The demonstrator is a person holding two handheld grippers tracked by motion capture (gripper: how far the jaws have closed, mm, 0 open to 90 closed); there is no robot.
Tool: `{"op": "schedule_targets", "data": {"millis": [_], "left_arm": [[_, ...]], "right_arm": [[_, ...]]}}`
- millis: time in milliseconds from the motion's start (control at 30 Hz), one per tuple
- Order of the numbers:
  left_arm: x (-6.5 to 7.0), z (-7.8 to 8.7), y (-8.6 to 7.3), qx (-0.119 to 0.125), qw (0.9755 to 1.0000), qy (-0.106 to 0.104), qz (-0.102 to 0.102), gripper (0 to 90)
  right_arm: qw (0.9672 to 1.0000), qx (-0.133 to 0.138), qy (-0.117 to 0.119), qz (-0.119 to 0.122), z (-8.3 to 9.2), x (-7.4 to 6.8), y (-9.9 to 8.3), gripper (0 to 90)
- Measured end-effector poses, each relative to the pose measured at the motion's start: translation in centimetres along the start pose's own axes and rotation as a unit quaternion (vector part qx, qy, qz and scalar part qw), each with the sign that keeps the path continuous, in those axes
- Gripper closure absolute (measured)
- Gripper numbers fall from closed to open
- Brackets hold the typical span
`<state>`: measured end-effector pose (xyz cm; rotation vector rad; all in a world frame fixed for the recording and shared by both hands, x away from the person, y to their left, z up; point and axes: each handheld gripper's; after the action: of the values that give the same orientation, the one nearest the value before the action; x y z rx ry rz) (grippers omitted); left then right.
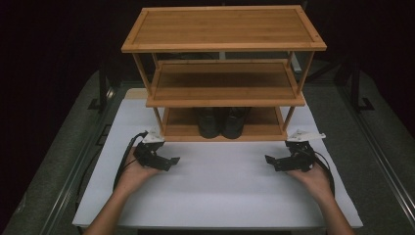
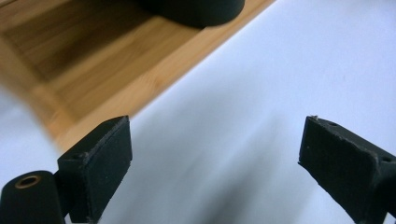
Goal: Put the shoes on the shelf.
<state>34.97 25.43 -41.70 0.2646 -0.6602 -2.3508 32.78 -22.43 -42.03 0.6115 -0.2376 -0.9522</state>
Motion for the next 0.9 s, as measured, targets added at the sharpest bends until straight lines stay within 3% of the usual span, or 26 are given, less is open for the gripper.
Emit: {"op": "schedule_targets", "data": {"millis": [400, 533, 900], "left_arm": [[0.2, 4.2, -6.6, 0.000, 0.9992, 0.035, 0.022, 9.2], [0.4, 4.9, -8.6, -0.005, 0.9985, 0.048, 0.026, 9.2], [0.9, 5.5, -12.4, -0.009, 0.9974, 0.052, 0.050, 7.5]], "right_arm": [[0.9997, -0.003, -0.017, -0.017, 2.7, 0.4, -4.9, 1.1], [0.9994, -0.010, -0.024, -0.022, 3.2, 0.5, -6.2, 1.1], [0.9972, -0.048, -0.049, -0.029, 3.2, 0.8, -9.6, 1.2]]}}
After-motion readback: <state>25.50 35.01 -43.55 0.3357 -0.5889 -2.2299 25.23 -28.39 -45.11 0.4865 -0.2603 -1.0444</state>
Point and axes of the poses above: each handheld gripper's, and its own axes: z roughly backward along the jaws, y roughly out of its top, x roughly to its right, and after that the axes turned 15 degrees about -x, right-handed
